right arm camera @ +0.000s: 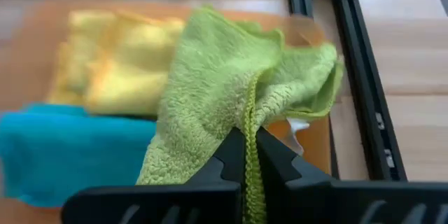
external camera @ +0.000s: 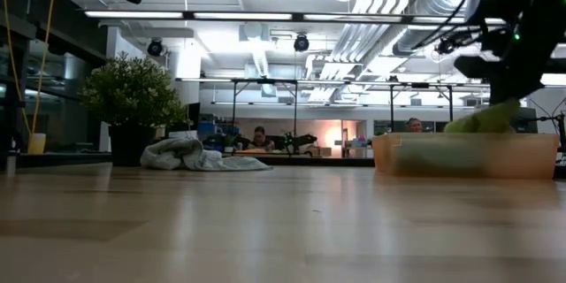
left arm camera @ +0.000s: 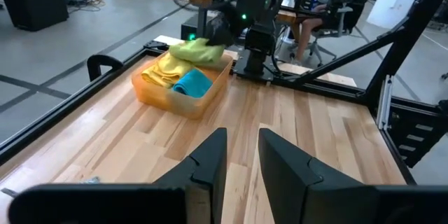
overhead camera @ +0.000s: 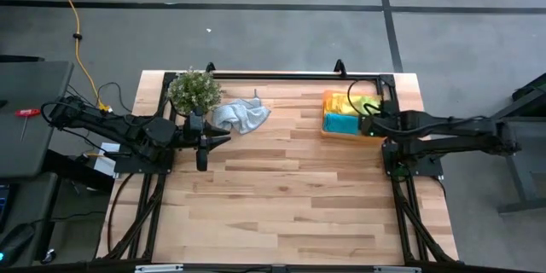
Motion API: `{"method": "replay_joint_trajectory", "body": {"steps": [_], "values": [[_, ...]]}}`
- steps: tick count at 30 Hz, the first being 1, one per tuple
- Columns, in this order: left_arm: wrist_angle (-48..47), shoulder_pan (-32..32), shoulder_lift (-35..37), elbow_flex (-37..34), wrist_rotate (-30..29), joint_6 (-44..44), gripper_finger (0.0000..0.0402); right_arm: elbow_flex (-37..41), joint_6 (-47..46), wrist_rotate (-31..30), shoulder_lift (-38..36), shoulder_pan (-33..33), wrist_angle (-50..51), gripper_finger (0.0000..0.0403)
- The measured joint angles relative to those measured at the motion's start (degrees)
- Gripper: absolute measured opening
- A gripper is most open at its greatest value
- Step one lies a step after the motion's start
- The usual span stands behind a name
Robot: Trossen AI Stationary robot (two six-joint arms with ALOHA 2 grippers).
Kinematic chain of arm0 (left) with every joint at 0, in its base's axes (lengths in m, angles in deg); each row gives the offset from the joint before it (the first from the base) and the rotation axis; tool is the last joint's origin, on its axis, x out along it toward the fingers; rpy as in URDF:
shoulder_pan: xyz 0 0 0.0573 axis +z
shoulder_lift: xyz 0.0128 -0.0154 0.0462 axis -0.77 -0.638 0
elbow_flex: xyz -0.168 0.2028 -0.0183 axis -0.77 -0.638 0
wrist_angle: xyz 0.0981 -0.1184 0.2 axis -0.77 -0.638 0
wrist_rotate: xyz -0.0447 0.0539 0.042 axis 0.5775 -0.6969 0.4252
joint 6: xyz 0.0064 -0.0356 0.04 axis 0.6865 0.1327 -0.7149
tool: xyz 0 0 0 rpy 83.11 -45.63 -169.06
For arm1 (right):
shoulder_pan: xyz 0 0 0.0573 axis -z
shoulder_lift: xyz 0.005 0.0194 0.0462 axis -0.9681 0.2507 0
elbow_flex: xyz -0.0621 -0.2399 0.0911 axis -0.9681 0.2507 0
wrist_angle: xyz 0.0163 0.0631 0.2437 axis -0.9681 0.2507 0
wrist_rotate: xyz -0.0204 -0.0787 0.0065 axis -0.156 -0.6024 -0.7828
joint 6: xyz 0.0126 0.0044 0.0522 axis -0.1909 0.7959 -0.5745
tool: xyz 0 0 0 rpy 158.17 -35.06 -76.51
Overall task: Fold microfiber towels
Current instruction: Put the green microfiber cloth into the orange bin
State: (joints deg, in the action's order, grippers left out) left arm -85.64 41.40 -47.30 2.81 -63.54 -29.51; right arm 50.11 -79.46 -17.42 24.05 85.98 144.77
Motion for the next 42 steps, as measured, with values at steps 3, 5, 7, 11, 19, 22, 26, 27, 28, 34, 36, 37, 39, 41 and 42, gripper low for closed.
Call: {"method": "replay_joint_trajectory", "body": {"steps": [3,5,7,11,19,22,26,27,28,34,36,37,39,41,42], "values": [[0.0,0.0,0.0,0.0,0.0,0.0,0.0074,2.3,3.0,1.4,-0.3,0.0,-4.2,0.0000],[0.0,0.0,0.0,0.0,0.0,0.0,0.0074,3.2,10.0,2.5,-0.3,0.0,-10.3,0.0000],[0.0,0.0,0.0,0.0,0.0,0.0,0.0074,3.9,17.1,3.9,-0.3,0.0,-16.6,0.0000],[0.0,0.0,0.0,0.0,0.0,0.2,0.0074,4.1,16.8,6.2,0.1,2.0,-13.0,0.0000],[0.0,0.0,0.0,0.0,0.0,1.2,0.0074,4.1,7.5,10.4,0.0,2.7,-2.4,0.0000],[0.0,0.0,0.0,0.0,0.0,1.5,0.0074,4.1,7.5,12.2,0.0,2.6,-3.0,0.0003],[0.0,0.0,0.0,0.0,0.0,1.5,0.0074,4.1,7.6,13.1,0.0,2.7,-2.9,0.0031],[0.0,0.0,0.0,0.0,0.0,1.5,0.0074,4.1,7.6,13.2,0.0,2.6,-2.9,0.0045],[0.0,0.0,0.0,0.0,0.0,1.5,0.0074,4.1,7.7,13.5,0.0,2.6,-3.0,0.0062],[0.0,0.0,0.0,0.0,0.0,1.5,0.0074,3.5,9.0,16.3,0.0,2.6,-5.2,0.0169],[0.0,0.0,0.0,0.0,0.0,1.5,0.0074,1.9,8.1,16.0,0.0,2.6,-5.1,0.0188],[0.0,0.0,0.0,0.0,0.0,1.5,0.0074,0.9,7.1,15.3,0.0,2.6,-4.3,0.0192],[0.0,0.0,0.0,0.0,0.0,1.5,0.0074,-1.6,5.3,13.2,0.0,2.6,-1.3,0.0195],[0.0,0.0,0.0,0.0,0.0,1.5,0.0074,-4.7,3.8,10.5,0.0,2.6,2.4,0.0193],[0.0,0.0,0.0,0.0,0.0,1.5,0.0074,-6.1,2.9,9.5,0.0,2.6,4.4,0.0192]]}}
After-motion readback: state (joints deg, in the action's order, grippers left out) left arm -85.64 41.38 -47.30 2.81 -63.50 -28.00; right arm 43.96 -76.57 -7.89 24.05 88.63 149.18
